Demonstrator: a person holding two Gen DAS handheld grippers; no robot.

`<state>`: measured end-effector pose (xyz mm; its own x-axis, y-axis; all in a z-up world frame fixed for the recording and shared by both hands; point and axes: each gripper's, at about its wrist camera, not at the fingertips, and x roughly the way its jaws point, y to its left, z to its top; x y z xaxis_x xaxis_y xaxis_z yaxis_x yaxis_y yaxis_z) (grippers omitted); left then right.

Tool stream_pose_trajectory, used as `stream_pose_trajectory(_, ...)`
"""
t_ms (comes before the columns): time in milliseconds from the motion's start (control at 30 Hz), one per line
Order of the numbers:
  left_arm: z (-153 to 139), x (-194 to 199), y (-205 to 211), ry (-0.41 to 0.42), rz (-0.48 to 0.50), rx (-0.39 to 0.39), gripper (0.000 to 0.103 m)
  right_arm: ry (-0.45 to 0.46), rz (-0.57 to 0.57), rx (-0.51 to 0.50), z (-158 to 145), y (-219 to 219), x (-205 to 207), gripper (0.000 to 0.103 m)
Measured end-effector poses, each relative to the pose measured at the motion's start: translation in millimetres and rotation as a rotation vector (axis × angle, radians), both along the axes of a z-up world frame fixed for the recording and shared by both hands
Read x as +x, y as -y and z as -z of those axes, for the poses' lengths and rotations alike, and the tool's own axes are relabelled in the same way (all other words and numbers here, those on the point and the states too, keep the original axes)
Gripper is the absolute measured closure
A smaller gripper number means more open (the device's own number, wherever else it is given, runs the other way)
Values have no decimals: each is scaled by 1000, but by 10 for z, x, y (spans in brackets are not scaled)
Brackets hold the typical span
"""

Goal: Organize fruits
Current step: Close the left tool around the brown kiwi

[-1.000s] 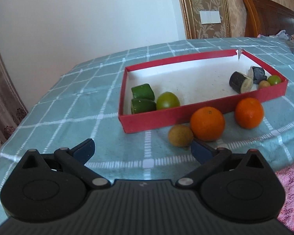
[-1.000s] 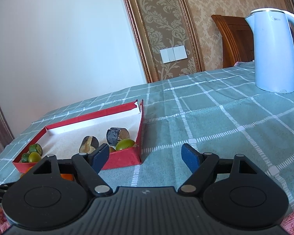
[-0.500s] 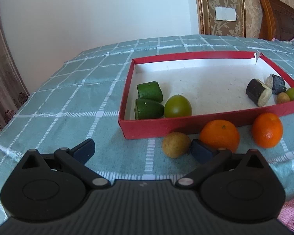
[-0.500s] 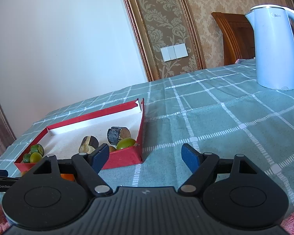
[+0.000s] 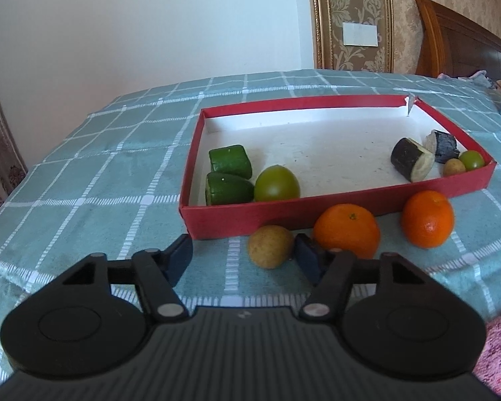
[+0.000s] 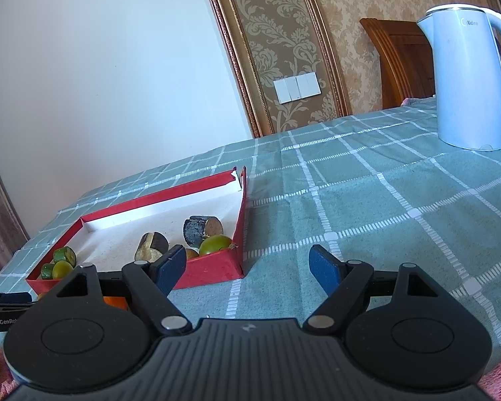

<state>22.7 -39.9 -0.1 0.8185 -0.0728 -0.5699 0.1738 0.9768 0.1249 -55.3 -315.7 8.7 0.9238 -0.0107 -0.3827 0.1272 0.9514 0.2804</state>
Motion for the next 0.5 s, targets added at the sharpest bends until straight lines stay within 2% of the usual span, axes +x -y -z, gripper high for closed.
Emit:
stream_pose_trajectory(133,0,-22,37,8,24,5,61,1,1,2,-2,2,-2,22)
stream_pose_trajectory(333,2,-40,85,15,41,17,71,2,6,12,18,5,4,22)
stream_pose_trajectory(367,-1,-45,89,14,41,17,75,2,7,14,19,8,5,22)
stream_pose_trajectory(500,-3,-56,115,10,29,24,76,3,10,21,19,21,0,22)
